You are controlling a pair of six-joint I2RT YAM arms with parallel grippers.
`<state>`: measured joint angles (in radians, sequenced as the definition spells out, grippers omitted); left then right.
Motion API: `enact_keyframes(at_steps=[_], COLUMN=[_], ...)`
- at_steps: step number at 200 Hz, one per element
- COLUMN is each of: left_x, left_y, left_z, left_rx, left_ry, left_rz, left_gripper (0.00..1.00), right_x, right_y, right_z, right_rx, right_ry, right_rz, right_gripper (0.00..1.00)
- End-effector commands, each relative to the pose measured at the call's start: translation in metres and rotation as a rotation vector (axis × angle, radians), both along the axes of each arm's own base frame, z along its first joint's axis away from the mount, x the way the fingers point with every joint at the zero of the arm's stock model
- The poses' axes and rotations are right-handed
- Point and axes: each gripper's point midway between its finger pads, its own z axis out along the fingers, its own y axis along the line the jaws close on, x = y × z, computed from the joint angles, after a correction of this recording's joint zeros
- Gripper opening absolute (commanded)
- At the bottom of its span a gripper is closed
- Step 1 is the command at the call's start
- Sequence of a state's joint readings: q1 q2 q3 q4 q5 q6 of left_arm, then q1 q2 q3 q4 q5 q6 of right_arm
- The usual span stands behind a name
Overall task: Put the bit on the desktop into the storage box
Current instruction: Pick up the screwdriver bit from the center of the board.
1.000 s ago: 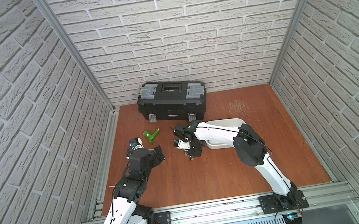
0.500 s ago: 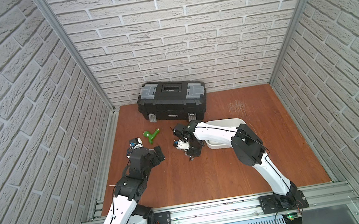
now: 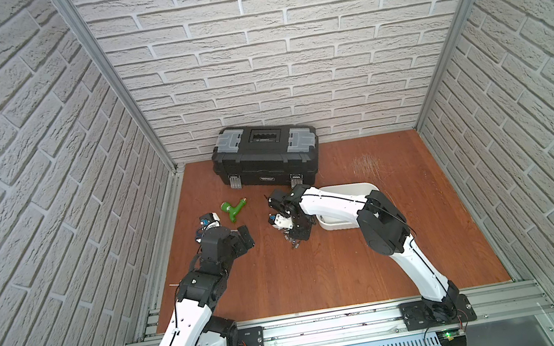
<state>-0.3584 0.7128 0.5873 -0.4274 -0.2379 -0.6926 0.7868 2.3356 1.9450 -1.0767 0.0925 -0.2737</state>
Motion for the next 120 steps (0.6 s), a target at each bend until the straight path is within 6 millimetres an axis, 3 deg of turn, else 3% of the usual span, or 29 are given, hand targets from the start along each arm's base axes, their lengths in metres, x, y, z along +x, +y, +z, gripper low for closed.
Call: enact_keyframes(at_steps=[1,36,80,120], left_x=[0.002,0.001,0.0,-0.002], left_y=[0.0,0.002,0.001,0.002], left_z=[0.006,0.007,0.01,0.012], left_rx=[-0.01,-0.007,-0.019,-0.02], left_ry=[-0.024,-0.024,-0.031,-0.031], left_rz=[-0.002,-0.001,-0.004,0.0], left_gripper=[0.98,0.98,0.98,0.98], right_x=[0.011,0.02,0.029,0.034], right_y=[0.004,0.001,-0.006,-0.031], right_z=[0.031,0.063,0.117,0.155], right_rx=[0.055,0.094,0.169,0.184], right_ry=[-0.071,-0.148,-0.262,-0.337], right_rz=[-0.026,-0.079,-0.146,-0.224], right_gripper=[0.11,0.1,0.1,0.1])
